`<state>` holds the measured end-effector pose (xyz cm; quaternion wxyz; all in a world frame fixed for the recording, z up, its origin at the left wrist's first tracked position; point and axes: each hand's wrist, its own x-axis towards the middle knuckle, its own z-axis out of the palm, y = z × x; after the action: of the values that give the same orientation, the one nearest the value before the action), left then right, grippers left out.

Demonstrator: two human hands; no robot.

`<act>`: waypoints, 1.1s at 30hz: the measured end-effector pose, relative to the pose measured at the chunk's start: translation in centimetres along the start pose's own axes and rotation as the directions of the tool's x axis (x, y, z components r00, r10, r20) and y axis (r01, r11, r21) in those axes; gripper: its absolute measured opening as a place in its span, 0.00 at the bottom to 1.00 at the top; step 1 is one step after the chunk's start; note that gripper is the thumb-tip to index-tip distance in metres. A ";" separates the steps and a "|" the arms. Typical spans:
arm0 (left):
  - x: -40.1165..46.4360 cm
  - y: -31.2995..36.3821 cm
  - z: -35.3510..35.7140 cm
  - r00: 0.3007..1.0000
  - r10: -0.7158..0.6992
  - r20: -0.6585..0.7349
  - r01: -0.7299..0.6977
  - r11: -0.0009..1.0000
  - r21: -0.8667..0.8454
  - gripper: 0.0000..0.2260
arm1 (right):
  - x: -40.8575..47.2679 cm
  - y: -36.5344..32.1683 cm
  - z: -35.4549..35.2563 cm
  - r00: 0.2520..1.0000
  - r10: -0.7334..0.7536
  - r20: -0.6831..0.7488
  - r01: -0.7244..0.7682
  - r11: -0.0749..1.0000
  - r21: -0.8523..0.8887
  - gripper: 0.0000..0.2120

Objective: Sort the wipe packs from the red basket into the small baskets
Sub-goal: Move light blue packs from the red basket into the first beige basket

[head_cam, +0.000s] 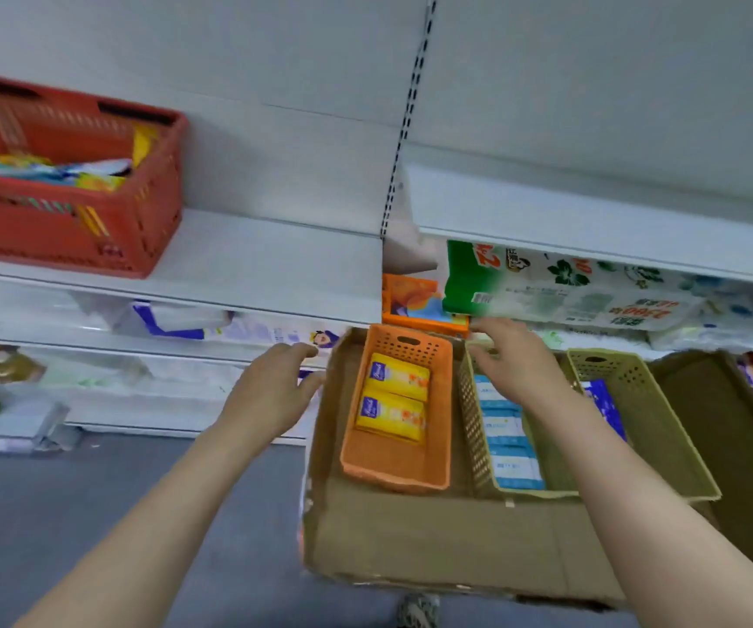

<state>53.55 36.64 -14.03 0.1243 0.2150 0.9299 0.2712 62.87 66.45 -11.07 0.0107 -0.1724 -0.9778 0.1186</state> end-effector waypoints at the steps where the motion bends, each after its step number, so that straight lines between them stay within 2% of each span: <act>1: -1.3 -2.2 -2.3 0.999 0.015 -0.046 -0.013 0.999 0.038 0.18 | -1.1 -2.4 -0.2 0.999 -0.025 -0.048 0.025 1.000 0.000 0.17; 7: -7.7 -13.0 -14.1 0.964 0.102 -0.245 -0.037 0.966 0.256 0.19 | -5.8 -17.1 0.4 0.952 -0.140 -0.273 0.161 0.985 0.054 0.17; 15: -8.2 -21.7 -22.8 0.934 0.121 -0.336 0.005 0.936 0.351 0.19 | -3.0 -31.1 3.1 0.934 -0.262 -0.243 0.306 0.937 0.166 0.17; 24: 5.6 -29.5 -29.4 0.924 0.117 -0.365 0.031 0.927 0.374 0.21 | 13.8 -41.6 6.6 0.916 -0.325 -0.236 0.374 0.905 0.205 0.17; 31: 19.2 -33.8 -35.4 0.940 0.042 -0.339 0.060 0.957 0.282 0.21 | 29.3 -49.0 6.4 0.902 -0.380 -0.208 0.423 0.874 0.240 0.17; 33: 22.4 -35.2 -36.2 0.948 0.014 -0.317 0.068 0.967 0.247 0.22 | 33.4 -50.9 7.0 0.903 -0.416 -0.107 0.430 0.879 0.206 0.18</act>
<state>9.64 4.02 -6.44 -0.0512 0.1701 0.9677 0.1789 14.03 29.72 -6.54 0.0847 0.0442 -0.9713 0.2179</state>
